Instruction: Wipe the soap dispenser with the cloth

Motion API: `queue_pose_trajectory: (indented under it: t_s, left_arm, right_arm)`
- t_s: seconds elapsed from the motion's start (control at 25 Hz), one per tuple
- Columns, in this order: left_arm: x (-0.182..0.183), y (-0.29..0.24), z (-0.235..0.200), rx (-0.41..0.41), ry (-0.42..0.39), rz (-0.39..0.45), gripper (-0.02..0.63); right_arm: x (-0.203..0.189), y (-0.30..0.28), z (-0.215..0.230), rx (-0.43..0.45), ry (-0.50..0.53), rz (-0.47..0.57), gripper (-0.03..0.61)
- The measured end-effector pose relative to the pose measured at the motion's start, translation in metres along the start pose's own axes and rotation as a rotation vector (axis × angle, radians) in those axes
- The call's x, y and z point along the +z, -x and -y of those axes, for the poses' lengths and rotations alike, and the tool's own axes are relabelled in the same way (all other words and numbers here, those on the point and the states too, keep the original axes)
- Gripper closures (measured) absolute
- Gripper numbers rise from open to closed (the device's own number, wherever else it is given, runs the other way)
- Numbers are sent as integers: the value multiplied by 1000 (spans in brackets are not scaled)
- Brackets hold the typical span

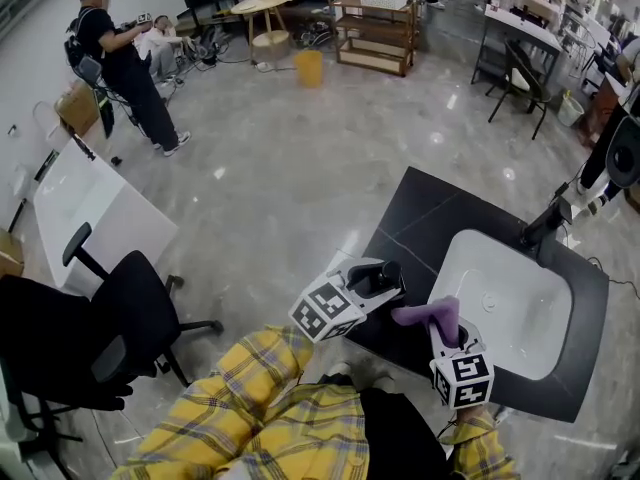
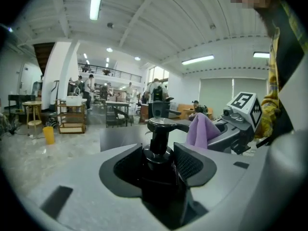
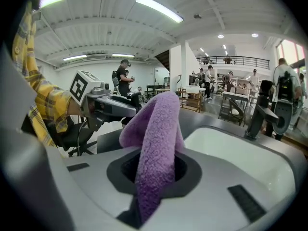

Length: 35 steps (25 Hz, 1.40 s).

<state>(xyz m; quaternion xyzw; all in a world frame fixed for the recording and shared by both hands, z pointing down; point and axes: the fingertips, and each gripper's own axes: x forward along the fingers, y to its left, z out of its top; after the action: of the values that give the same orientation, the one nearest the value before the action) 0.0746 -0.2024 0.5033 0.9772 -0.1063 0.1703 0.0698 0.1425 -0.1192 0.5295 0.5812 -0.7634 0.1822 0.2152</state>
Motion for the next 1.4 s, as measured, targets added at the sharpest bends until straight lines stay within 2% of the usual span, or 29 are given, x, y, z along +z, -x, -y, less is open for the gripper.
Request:
queue_pose_trajectory:
  t_s: [0.28, 0.56, 0.84, 1.4]
  left_arm:
    - [0, -1, 1, -189, 19, 18, 422]
    - [1, -5, 3, -351, -38, -27, 422]
    - [2, -13, 6, -500, -44, -62, 420]
    - [5, -22, 8, -666, -95, -98, 419]
  right_arm:
    - [0, 4, -6, 6, 0, -3, 541]
    - [-1, 6, -17, 20, 4, -10, 541]
    - [-7, 13, -21, 7, -6, -23, 541]
    - [-11, 14, -21, -31, -27, -38, 541]
